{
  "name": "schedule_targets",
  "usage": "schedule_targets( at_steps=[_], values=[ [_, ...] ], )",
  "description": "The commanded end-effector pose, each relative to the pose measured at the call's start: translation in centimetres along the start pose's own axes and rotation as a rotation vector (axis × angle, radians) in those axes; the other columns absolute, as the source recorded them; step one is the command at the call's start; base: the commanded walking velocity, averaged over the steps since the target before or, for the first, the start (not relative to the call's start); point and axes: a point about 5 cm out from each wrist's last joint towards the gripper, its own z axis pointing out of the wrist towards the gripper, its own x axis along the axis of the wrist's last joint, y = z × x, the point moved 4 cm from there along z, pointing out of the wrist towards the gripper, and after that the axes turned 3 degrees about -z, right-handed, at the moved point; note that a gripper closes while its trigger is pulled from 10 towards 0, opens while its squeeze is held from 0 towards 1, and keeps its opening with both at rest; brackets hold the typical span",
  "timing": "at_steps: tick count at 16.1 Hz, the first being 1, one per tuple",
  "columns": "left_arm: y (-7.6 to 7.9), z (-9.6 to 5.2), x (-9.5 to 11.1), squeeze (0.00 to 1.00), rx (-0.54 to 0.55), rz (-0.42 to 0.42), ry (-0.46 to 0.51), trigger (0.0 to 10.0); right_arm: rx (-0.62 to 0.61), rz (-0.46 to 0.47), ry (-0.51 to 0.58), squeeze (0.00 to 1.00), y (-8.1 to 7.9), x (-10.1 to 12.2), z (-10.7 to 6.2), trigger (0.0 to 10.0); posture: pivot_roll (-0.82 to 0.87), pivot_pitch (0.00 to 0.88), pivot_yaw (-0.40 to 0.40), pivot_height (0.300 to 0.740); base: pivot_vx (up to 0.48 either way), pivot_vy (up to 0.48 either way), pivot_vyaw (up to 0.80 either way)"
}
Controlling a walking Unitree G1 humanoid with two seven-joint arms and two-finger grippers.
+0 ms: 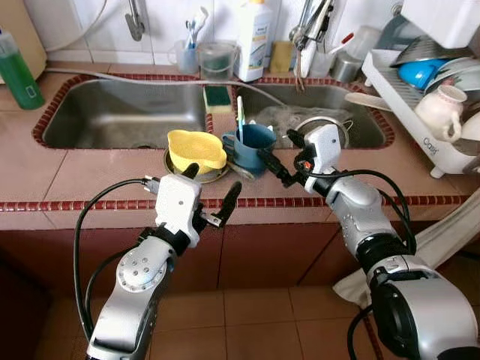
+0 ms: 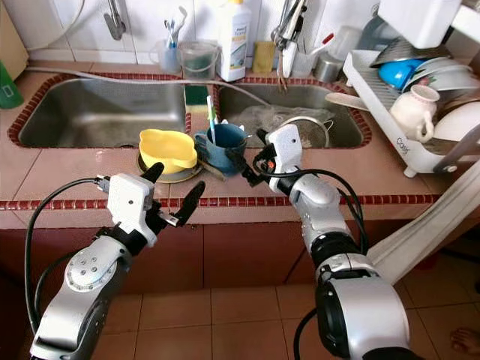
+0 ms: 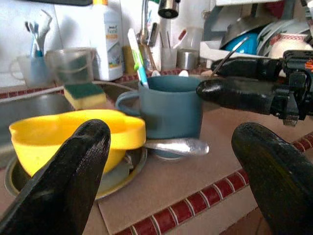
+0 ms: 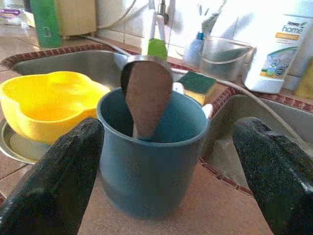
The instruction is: Kitchen organization
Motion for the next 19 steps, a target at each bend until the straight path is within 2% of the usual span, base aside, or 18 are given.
schedule_targets(
  at_steps=[1,3,4,5,6,7,8,9,19],
  values=[
    [0.4,-0.1,0.4,0.00,0.000,0.009,0.006,10.0,-0.004,-0.005,0.027,0.00,0.6,0.9,0.1,10.0,0.03,0.141,-0.057,0.740,0.000,0.000,0.00],
    [0.4,-0.2,0.4,0.00,0.003,0.010,0.002,10.0,0.020,-0.007,0.055,0.00,0.3,1.6,0.4,10.0,0.03,0.135,-0.056,0.740,0.000,0.000,0.00],
    [0.4,-0.3,0.4,0.00,0.003,0.011,0.000,10.0,0.017,-0.005,0.066,0.00,0.4,1.8,0.5,7.5,0.03,0.134,-0.055,0.740,0.000,0.000,0.00],
    [0.4,-0.3,0.4,0.00,0.002,0.011,0.000,10.0,0.016,-0.008,0.067,0.00,0.4,1.9,0.6,3.6,0.03,0.130,-0.055,0.740,0.000,0.000,0.00],
    [0.4,-0.3,0.4,0.00,0.002,0.012,-0.001,10.0,0.016,-0.012,0.069,0.00,0.4,2.0,0.6,2.7,0.03,0.130,-0.054,0.740,0.000,0.000,0.00],
    [0.4,-0.3,0.4,0.00,0.002,0.013,-0.002,10.0,0.014,-0.015,0.072,0.00,0.4,2.0,0.6,0.9,0.04,0.127,-0.055,0.740,0.000,0.000,0.00],
    [0.4,-0.3,0.4,0.00,0.002,0.014,-0.003,10.0,0.013,-0.017,0.074,0.00,0.5,2.1,0.6,0.9,0.04,0.129,-0.054,0.740,0.000,0.000,0.00],
    [0.4,-0.3,0.5,0.00,0.002,0.013,-0.003,10.0,0.010,-0.020,0.075,0.00,0.6,2.2,0.6,0.0,0.04,0.127,-0.054,0.740,0.000,0.000,0.00],
    [0.5,-0.5,0.5,0.00,0.006,0.016,-0.008,10.0,0.017,-0.040,0.011,0.00,0.5,1.0,0.3,0.0,0.04,0.130,-0.057,0.740,0.000,0.000,0.00]
  ],
)
